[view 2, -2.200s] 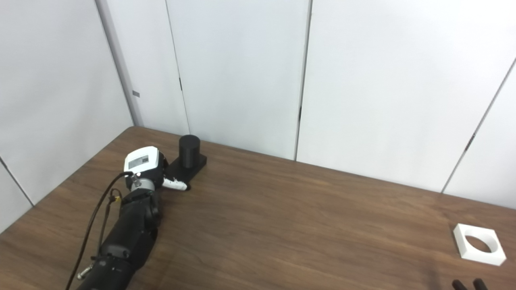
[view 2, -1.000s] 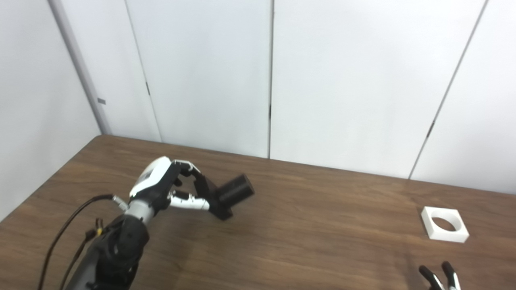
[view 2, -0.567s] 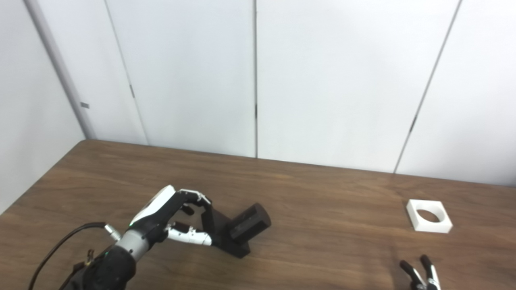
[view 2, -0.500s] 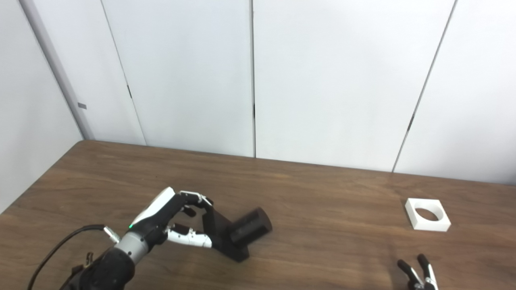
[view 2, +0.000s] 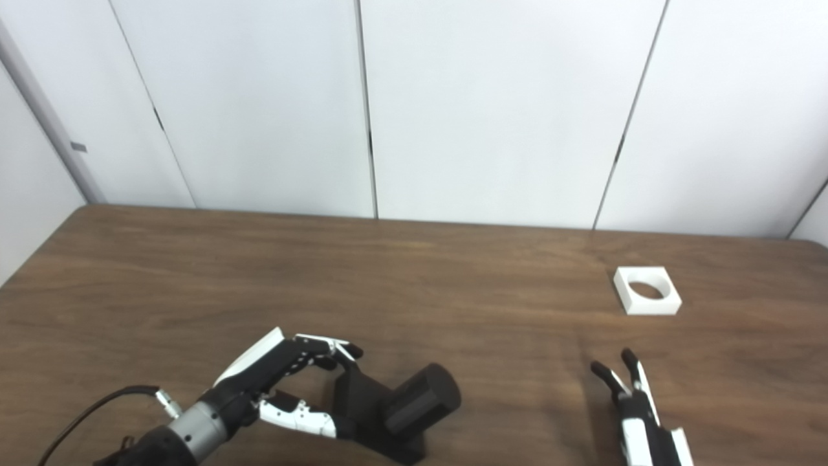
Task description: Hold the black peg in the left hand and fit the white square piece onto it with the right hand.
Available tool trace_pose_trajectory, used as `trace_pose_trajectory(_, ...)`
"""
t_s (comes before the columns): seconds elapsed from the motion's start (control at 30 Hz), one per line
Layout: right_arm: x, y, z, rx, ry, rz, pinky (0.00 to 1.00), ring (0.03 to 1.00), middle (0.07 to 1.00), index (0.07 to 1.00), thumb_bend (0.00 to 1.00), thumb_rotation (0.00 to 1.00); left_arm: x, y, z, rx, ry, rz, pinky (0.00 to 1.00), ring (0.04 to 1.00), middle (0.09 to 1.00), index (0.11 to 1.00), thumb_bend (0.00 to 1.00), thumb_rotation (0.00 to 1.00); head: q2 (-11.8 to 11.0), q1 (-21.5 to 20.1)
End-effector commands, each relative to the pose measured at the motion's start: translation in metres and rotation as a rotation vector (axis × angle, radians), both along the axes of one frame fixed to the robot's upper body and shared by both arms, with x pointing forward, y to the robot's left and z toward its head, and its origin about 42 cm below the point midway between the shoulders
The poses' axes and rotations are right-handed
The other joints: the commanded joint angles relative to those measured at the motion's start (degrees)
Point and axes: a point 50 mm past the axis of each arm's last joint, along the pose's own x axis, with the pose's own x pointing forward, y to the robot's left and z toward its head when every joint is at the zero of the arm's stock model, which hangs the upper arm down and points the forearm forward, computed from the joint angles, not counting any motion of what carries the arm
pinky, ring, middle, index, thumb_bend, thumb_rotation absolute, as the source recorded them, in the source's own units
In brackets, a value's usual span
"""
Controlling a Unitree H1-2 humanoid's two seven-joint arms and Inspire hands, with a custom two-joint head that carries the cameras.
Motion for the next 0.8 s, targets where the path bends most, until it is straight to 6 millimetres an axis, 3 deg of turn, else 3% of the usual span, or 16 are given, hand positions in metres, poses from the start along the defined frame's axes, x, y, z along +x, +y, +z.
trace_pose_trajectory(0.0,-0.005,0.021,0.007,0.063,-0.035,-0.026,1.00,0.956,0.875,1.000,0.56,1.00,-0.001,0.002,0.009,0.043,-0.063,-0.029,0.79,0.853,0.820,0.490,0.50,0.05,0.37,-0.38)
trace_pose_trajectory(0.4,-0.002,0.026,0.014,0.084,-0.038,-0.032,1.00,0.934,0.864,0.994,0.58,0.98,-0.009,0.015,-0.023,0.297,-0.122,-0.088,0.73,0.854,0.816,0.490,0.50,0.05,2.68,-1.63)
trace_pose_trajectory(0.77,0.000,0.032,0.021,0.098,-0.046,-0.024,1.00,0.931,0.857,0.999,0.56,0.97,-0.025,-0.007,-0.025,0.632,-0.357,-0.138,0.84,0.835,0.787,0.489,0.51,0.05,5.03,-3.49)
